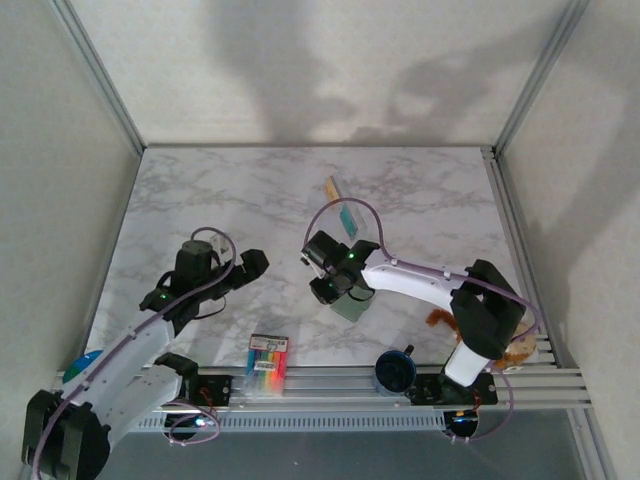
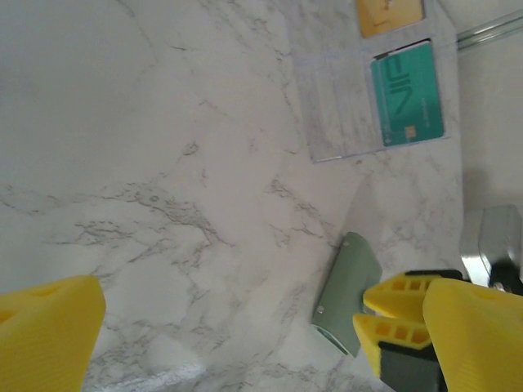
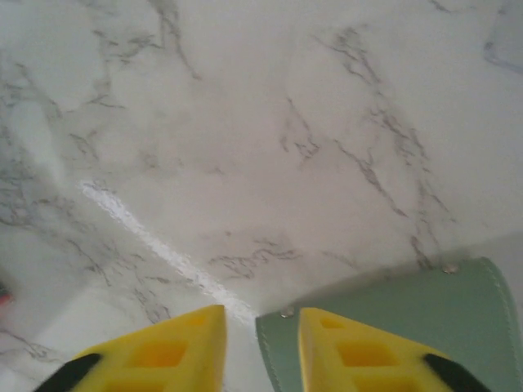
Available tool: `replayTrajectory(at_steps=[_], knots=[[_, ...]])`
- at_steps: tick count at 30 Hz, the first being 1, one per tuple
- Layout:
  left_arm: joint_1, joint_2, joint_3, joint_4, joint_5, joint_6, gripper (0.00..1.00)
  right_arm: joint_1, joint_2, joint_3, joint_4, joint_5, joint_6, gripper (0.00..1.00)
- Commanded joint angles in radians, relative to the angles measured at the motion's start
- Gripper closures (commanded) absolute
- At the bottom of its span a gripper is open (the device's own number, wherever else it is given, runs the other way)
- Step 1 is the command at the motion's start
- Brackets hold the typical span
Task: Put the credit cards into the card holder
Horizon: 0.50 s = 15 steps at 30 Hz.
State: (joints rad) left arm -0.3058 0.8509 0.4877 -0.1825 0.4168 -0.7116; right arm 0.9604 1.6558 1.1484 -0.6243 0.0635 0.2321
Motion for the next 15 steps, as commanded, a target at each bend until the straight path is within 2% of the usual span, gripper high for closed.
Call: replayTrajectory(at_steps=[1, 3, 5, 7, 10, 12, 15], knots=[[0.007, -0.010, -0.029, 0.016, 0.054, -0.008, 0.00, -0.074, -0.073, -0.032, -0.112, 0.131, 0.224, 0.65], [0.003, 0.016, -0.041, 0.064, 0.105, -0.003, 0.00, -0.158, -0.135, -0.114, -0.125, 0.079, 0.387, 0.65], [-0.027, 0.065, -0.029, 0.134, 0.189, 0.015, 0.00, -0.194, -0.220, -0.223, -0.049, -0.006, 0.482, 0.65], [-0.084, 0.123, 0.022, 0.120, 0.193, 0.063, 0.00, -0.200, -0.261, -0.265, -0.023, -0.015, 0.509, 0.58], [-0.154, 0.223, 0.079, 0.095, 0.139, 0.107, 0.03, -0.251, -0.272, -0.311, 0.008, -0.097, 0.508, 0.58], [-0.190, 0.296, 0.097, 0.127, 0.150, 0.103, 0.07, -0.287, -0.274, -0.358, 0.060, -0.174, 0.524, 0.58], [-0.265, 0.399, 0.130, 0.174, 0.164, 0.106, 0.13, -0.306, -0.261, -0.390, 0.117, -0.224, 0.522, 0.58]])
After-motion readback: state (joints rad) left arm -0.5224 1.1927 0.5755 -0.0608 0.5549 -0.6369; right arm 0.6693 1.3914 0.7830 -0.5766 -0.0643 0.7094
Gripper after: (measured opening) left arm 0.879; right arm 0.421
